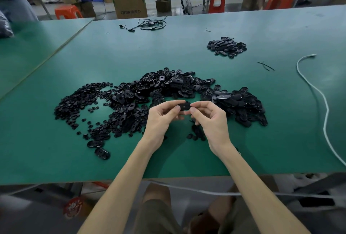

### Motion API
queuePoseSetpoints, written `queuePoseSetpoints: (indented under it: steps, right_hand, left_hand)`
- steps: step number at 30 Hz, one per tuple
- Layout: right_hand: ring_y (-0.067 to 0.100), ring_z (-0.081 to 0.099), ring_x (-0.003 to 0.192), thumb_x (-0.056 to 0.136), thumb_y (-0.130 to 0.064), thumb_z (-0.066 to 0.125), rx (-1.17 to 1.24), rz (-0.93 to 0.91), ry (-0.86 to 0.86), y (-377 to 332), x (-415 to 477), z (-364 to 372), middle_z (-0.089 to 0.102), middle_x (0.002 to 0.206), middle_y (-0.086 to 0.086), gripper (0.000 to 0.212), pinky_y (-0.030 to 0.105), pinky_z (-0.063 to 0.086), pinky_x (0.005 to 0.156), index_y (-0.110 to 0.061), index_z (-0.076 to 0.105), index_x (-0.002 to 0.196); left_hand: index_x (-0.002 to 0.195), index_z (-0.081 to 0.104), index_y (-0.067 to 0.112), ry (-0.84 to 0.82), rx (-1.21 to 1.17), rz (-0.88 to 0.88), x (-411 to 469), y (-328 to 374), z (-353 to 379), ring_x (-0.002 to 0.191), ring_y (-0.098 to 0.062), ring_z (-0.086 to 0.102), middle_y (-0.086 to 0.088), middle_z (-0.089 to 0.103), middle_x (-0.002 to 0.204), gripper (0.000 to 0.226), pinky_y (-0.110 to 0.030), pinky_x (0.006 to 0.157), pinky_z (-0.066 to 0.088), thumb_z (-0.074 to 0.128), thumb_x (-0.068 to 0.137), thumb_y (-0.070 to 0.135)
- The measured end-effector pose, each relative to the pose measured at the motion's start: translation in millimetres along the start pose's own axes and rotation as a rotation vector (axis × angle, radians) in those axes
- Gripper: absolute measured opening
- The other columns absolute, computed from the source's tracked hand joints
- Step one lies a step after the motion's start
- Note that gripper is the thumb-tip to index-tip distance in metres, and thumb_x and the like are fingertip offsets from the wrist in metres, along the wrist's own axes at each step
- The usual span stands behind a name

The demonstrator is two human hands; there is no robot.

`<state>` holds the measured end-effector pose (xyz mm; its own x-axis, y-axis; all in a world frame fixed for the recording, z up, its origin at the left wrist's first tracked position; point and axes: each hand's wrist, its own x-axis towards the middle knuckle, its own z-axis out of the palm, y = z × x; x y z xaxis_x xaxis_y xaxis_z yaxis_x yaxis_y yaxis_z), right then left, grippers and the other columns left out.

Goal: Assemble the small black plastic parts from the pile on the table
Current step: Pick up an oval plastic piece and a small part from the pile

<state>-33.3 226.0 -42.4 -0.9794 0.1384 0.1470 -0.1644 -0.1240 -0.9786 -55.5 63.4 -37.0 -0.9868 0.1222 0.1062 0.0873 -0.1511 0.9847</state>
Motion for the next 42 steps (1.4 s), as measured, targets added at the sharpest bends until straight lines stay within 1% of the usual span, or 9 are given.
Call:
queuePoseSetpoints:
  steps: [7,12,15,17,20,24,29,35,42]
  right_hand:
    - [0.018,0.069,0.085,0.095,-0.004,0.072,0.03,-0.022,0.016,-0.7,1.1,-2.2,0.077,0.091,0.005,0.019,0.024,0.053,0.068,-0.022,0.077,0.095]
    - [0.011,0.065,0.081,0.095,-0.006,0.072,0.029,-0.023,-0.024,-2.1,1.2,-2.1,0.075,0.088,-0.004,0.018,0.023,0.052,0.07,-0.023,0.078,0.099]
    - [0.013,0.07,0.084,0.094,-0.007,0.074,0.036,-0.017,-0.037,-2.7,0.7,-1.6,0.077,0.092,0.002,0.016,0.021,0.053,0.07,-0.019,0.076,0.105]
    - [0.018,0.074,0.089,0.093,-0.007,0.076,0.035,-0.013,-0.032,-2.6,0.6,-1.0,0.079,0.097,0.006,0.014,0.019,0.053,0.07,-0.016,0.075,0.104]
    - [0.021,0.076,0.093,0.091,-0.008,0.078,0.041,0.002,-0.011,-2.0,0.5,-0.7,0.079,0.097,0.007,0.011,0.018,0.053,0.07,-0.015,0.075,0.1]
    - [0.018,0.073,0.089,0.092,-0.009,0.078,0.025,0.003,-0.007,-1.5,0.4,-1.5,0.079,0.095,0.004,0.008,0.022,0.053,0.068,-0.014,0.075,0.097]
    - [0.005,0.063,0.074,0.092,-0.008,0.077,-0.007,-0.001,-0.006,-1.7,0.0,-2.0,0.076,0.087,-0.005,0.009,0.021,0.054,0.067,-0.016,0.076,0.094]
    - [0.011,0.067,0.081,0.09,-0.011,0.08,-0.027,-0.014,0.042,-0.7,-0.6,-1.5,0.077,0.09,-0.003,0.01,0.023,0.054,0.067,-0.019,0.075,0.095]
    - [0.011,0.072,0.085,0.089,-0.017,0.081,-0.133,-0.054,0.043,1.1,-0.9,-1.5,0.078,0.089,-0.006,0.009,0.029,0.056,0.079,-0.024,0.077,0.09]
  left_hand:
    - [0.121,0.074,0.012,-0.062,0.113,0.017,-1.7,1.1,3.1,0.096,-0.02,0.075,-0.008,0.078,0.109,0.032,-0.029,0.079,0.058,0.061,0.098,-0.006]
    - [0.123,0.076,0.025,-0.082,0.224,0.03,-0.3,-1.3,3.9,0.097,-0.033,0.07,-0.018,0.072,0.112,0.046,-0.04,0.095,0.057,0.06,0.095,-0.007]
    - [0.115,0.077,0.023,-0.064,0.204,0.062,-0.6,-1.9,3.3,0.083,-0.018,0.072,-0.007,0.076,0.096,0.033,-0.03,0.085,0.058,0.067,0.096,-0.001]
    - [0.111,0.076,0.016,-0.031,0.183,0.073,0.4,-3.2,2.0,0.077,-0.023,0.072,-0.007,0.077,0.093,0.022,-0.032,0.083,0.06,0.071,0.095,0.002]
    - [0.106,0.072,0.005,0.031,0.112,0.057,1.9,-6.4,0.5,0.087,-0.031,0.076,-0.009,0.077,0.098,0.011,-0.037,0.082,0.061,0.072,0.096,0.003]
    - [0.106,0.074,0.004,0.034,0.038,0.046,1.5,-5.9,1.4,0.091,-0.021,0.076,-0.006,0.078,0.098,0.01,-0.029,0.079,0.061,0.071,0.098,0.009]
    - [0.104,0.079,0.011,0.042,0.068,0.046,1.3,-5.4,0.1,0.08,-0.015,0.071,-0.001,0.077,0.088,0.012,-0.032,0.077,0.06,0.072,0.098,0.019]
    - [0.105,0.075,0.012,0.022,0.083,0.053,0.0,-5.4,1.4,0.091,-0.022,0.076,-0.006,0.079,0.098,0.008,-0.028,0.075,0.059,0.072,0.098,0.011]
    - [0.116,0.075,0.014,-0.013,0.082,0.084,-2.6,-2.1,1.5,0.09,-0.025,0.077,-0.004,0.075,0.089,0.024,-0.029,0.077,0.06,0.073,0.095,0.003]
